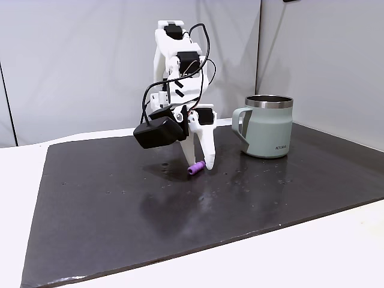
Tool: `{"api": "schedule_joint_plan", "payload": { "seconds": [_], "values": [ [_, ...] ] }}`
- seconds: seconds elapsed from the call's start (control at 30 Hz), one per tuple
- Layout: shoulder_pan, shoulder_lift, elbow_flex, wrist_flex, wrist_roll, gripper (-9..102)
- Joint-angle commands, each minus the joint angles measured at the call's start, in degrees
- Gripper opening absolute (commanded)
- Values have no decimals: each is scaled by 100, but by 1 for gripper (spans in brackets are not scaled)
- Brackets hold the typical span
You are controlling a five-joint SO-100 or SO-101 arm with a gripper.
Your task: Grasp a pengrip and put it in the cup.
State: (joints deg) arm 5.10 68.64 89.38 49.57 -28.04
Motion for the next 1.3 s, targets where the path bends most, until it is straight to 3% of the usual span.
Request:
{"api": "schedule_joint_plan", "payload": {
  "seconds": [0.0,0.43,0.6,0.93,1.27],
  "values": [
    [-62,9,-334,88,-167,21],
    [-18,-316,-650,466,-352,2],
    [-9,-299,-659,519,-264,0],
    [-220,861,-1529,2145,167,0],
    [-1134,2101,-2593,3647,642,0]
  ]
}}
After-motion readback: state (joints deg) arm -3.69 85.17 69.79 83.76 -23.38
